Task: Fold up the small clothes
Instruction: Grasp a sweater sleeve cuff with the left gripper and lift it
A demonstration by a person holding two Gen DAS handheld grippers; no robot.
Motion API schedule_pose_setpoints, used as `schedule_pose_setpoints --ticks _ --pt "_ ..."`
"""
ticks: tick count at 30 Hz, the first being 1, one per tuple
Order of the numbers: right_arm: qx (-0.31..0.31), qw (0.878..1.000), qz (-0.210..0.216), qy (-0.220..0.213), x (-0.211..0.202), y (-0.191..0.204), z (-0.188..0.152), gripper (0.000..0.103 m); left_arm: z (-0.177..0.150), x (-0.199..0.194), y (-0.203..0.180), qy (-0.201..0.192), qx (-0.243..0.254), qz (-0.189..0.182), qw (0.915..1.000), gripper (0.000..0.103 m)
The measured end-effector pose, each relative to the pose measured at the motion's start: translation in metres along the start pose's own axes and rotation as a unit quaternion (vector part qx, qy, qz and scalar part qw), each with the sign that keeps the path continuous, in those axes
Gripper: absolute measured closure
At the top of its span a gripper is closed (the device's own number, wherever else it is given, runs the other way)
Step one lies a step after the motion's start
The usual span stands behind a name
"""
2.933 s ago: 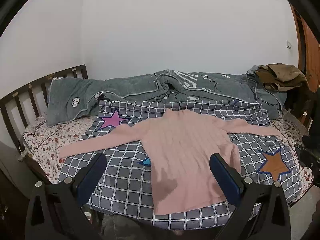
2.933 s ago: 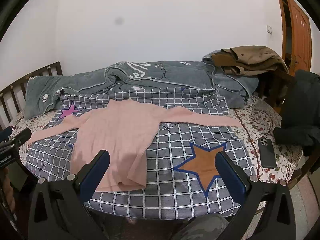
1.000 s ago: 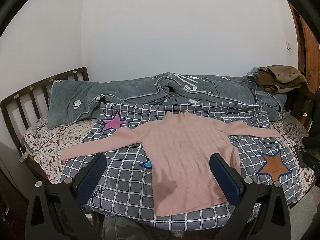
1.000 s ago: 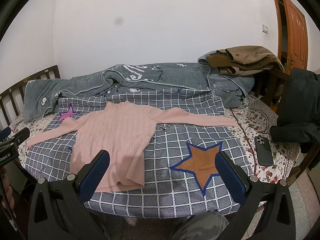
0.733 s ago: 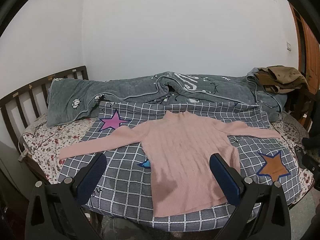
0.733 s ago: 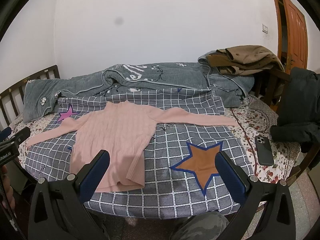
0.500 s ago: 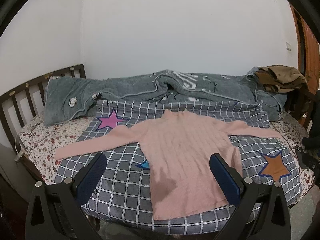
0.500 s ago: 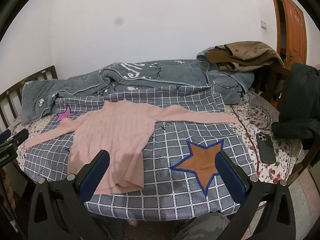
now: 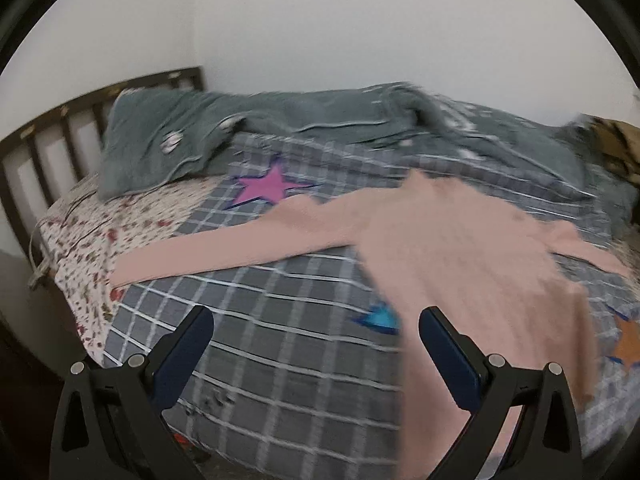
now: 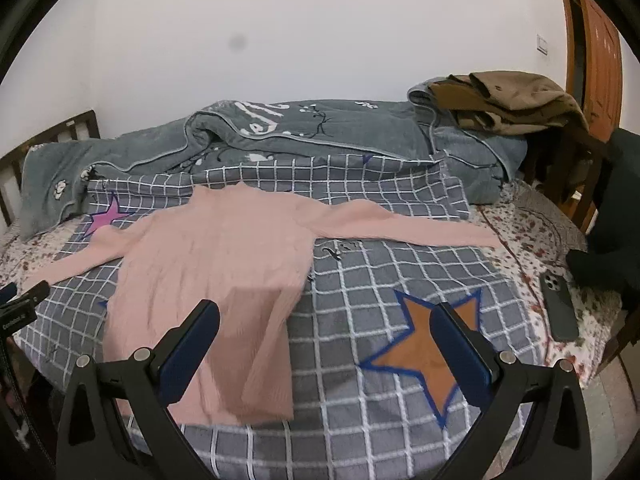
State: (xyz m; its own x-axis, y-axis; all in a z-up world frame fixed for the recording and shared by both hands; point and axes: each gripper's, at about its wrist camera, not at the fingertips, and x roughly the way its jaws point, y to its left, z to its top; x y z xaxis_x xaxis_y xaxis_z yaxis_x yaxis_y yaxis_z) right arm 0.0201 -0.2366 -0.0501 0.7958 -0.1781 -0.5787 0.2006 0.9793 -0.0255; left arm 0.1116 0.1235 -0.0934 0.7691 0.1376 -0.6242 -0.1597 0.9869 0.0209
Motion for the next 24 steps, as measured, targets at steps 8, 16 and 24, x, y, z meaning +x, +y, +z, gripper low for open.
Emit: schedule_pose_setpoints --ticks 8,16,24 --pt "0.004 0.999 0.021 0.024 0.062 0.044 0.011 0.001 0.004 0.088 0.088 0.047 -0.055 0.048 0.9962 0.002" --pt "-0.042 0.998 0.020 0.051 0.112 0.103 0.008 0.008 0.002 0.145 0.172 0.068 -0.133 0.068 0.9865 0.017" --pt "-0.066 0.995 0.034 0.062 0.132 0.142 0.007 0.008 -0.001 0.176 0.234 0.062 -0.201 0.063 0.9757 0.033"
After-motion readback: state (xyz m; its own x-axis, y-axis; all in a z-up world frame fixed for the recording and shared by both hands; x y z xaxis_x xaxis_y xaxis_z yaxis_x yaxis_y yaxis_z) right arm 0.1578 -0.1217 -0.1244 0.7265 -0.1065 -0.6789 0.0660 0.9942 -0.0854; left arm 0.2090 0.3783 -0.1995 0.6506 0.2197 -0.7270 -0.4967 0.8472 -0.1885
